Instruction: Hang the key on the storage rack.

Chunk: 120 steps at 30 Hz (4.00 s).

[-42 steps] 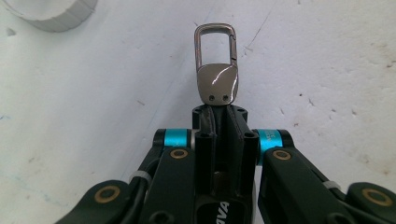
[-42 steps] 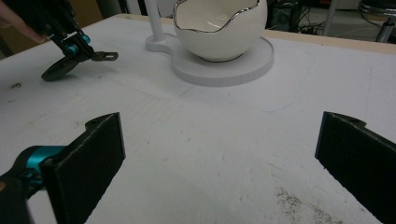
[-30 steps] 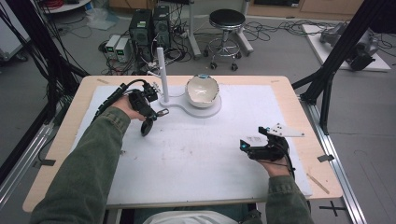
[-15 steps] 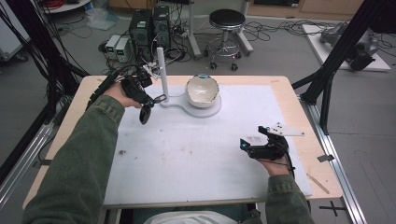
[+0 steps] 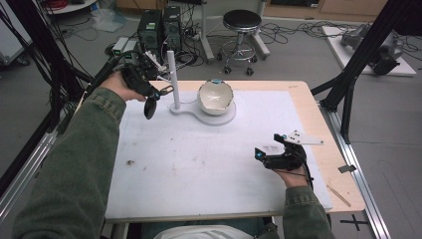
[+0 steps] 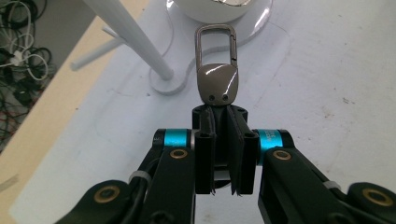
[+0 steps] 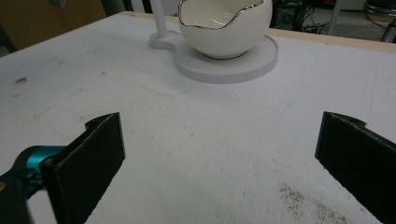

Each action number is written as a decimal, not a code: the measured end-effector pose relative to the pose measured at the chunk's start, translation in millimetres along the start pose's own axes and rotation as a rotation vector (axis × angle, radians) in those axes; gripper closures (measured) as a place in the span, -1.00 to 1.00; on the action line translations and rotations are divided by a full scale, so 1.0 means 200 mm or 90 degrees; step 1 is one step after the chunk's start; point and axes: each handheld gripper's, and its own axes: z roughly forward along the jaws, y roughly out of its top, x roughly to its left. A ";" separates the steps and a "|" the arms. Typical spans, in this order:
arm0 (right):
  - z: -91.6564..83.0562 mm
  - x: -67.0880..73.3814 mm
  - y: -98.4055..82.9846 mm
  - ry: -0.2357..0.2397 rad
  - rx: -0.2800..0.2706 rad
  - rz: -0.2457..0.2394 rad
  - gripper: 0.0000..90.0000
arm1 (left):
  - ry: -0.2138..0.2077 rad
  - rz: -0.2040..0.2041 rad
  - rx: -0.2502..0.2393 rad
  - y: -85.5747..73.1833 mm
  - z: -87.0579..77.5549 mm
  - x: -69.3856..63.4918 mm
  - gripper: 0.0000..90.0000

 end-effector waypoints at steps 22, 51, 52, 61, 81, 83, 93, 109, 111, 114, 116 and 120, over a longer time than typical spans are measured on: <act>-0.02 -0.01 0.00 -0.002 -0.005 0.008 -0.99 | 0.037 0.022 0.023 0.17 -0.10 0.10 0.82; -0.02 -0.02 -0.01 -0.003 0.002 0.010 -0.99 | 0.011 -0.005 0.063 0.19 0.05 0.19 0.81; -0.02 -0.02 -0.01 -0.003 0.003 0.008 -0.99 | 0.013 -0.005 0.067 0.19 0.06 0.20 0.81; -0.01 -0.02 -0.01 -0.002 0.005 0.001 -0.99 | 0.035 0.002 0.080 0.19 0.09 0.17 0.78; -0.01 -0.01 -0.01 0.004 0.005 0.003 -0.99 | 0.007 -0.032 0.082 0.18 0.02 0.10 -0.80; -0.01 -0.01 -0.01 0.004 0.006 0.002 -0.99 | 0.015 -0.031 0.080 0.18 0.00 0.09 -0.85; -0.01 0.00 -0.01 0.004 0.008 0.000 -0.99 | 0.013 -0.057 0.008 0.02 -0.07 0.05 -0.86; 0.00 0.01 0.00 0.003 0.013 -0.004 -0.99 | 0.028 -0.043 -0.056 -0.21 -0.15 -0.05 -0.86; 0.00 0.02 -0.01 0.004 0.014 -0.005 -0.99 | 0.029 -0.047 -0.061 -0.24 -0.16 -0.06 -0.86; -0.01 0.01 -0.01 0.003 0.011 -0.009 -0.99 | 0.031 -0.055 -0.070 -0.31 -0.16 -0.07 -0.86; -0.01 0.02 -0.01 0.003 0.012 -0.005 -0.99 | 0.036 -0.066 -0.079 -0.37 -0.16 -0.07 -0.86; -0.01 0.01 -0.01 0.003 0.011 -0.004 -0.99 | 0.036 -0.078 -0.096 -0.47 -0.14 -0.08 -0.86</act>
